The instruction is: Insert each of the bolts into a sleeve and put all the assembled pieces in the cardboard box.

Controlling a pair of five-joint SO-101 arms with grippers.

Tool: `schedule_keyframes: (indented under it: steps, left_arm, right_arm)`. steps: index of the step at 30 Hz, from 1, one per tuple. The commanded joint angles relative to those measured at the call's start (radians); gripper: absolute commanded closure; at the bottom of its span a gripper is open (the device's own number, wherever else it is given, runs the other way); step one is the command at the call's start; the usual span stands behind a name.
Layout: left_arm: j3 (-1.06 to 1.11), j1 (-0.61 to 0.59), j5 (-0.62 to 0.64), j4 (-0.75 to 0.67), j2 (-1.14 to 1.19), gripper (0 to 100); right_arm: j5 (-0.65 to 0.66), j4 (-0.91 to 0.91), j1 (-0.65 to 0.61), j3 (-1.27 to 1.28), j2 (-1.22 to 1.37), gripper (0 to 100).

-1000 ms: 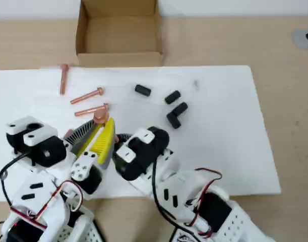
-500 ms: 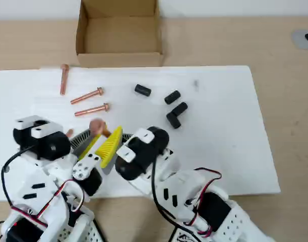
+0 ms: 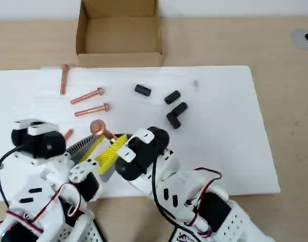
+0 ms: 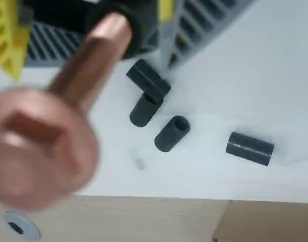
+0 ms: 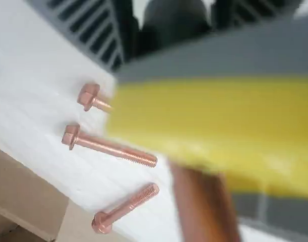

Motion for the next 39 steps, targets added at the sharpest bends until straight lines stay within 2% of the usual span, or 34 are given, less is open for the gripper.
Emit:
schedule_keyframes:
  steps: [1,5,10,14,35,37,39]
  left_arm:
    - [-0.069,0.009,0.006,0.012,0.005,80]
    - [-0.098,0.006,0.003,0.003,0.005,82]
    - [-0.083,0.005,0.002,-0.103,-0.001,94]
    - [-0.081,0.006,-0.025,-0.144,0.005,99]
    - [-0.091,0.002,-0.046,-0.149,0.001,99]
    - [-0.092,-0.043,-0.080,-0.143,-0.001,95]
    - [-0.084,-0.161,-0.081,-0.143,-0.001,92]
  right_arm:
    - [-0.005,-0.020,-0.013,-0.024,-0.013,98.8]
    - [-0.005,-0.020,-0.013,-0.024,-0.013,98.8]
    - [-0.006,-0.020,-0.013,-0.025,-0.013,98.8]
    - [-0.006,-0.020,-0.013,-0.025,-0.013,98.8]
    - [-0.009,-0.020,-0.013,-0.030,-0.015,98.8]
    - [-0.011,-0.021,-0.012,-0.041,-0.013,98.9]
    - [-0.026,-0.025,0.021,-0.065,-0.010,98.9]
